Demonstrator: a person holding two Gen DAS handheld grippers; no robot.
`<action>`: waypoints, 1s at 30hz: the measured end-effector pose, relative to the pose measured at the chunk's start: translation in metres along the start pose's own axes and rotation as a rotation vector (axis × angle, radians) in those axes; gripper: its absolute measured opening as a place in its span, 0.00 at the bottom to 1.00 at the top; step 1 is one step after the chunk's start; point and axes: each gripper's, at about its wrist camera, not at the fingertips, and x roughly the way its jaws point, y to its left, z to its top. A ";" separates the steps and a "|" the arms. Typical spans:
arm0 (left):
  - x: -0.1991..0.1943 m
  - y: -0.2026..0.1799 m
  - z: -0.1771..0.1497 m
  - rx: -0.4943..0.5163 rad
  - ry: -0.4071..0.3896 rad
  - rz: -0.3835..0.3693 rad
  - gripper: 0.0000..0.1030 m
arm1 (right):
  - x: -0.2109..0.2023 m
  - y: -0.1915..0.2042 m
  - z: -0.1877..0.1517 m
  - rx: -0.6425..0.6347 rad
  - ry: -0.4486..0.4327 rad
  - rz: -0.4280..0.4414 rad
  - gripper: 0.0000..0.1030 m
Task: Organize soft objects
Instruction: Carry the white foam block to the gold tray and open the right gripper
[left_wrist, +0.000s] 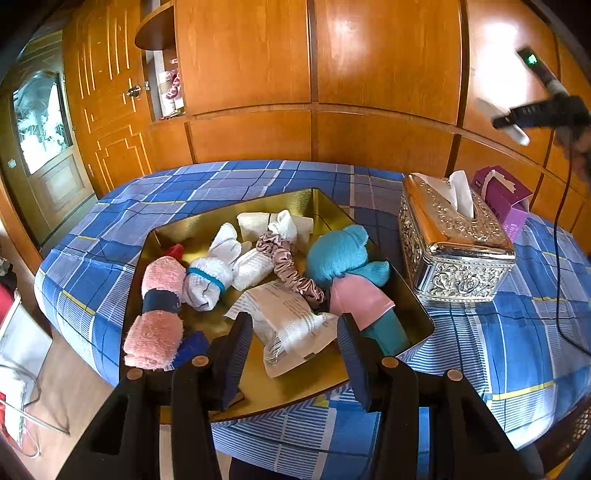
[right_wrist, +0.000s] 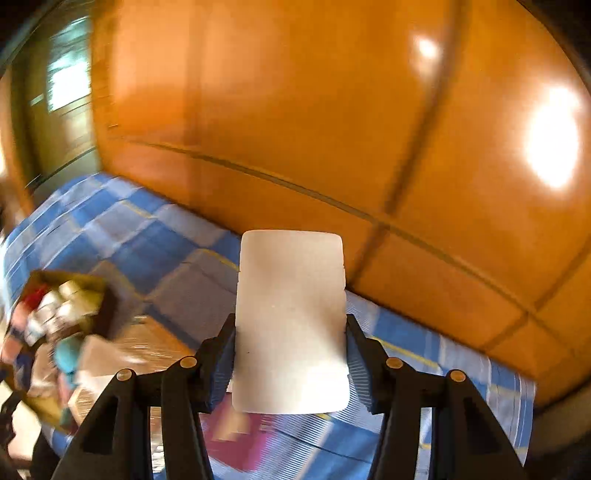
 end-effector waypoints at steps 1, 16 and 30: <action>0.000 0.000 0.000 0.000 0.000 0.000 0.47 | -0.002 0.016 0.002 -0.038 -0.009 0.026 0.53; -0.006 0.013 -0.005 -0.014 -0.001 0.036 0.47 | -0.013 0.175 -0.031 -0.321 0.066 0.354 0.53; -0.016 0.058 -0.016 -0.101 -0.002 0.138 0.47 | 0.032 0.277 -0.096 -0.375 0.321 0.598 0.53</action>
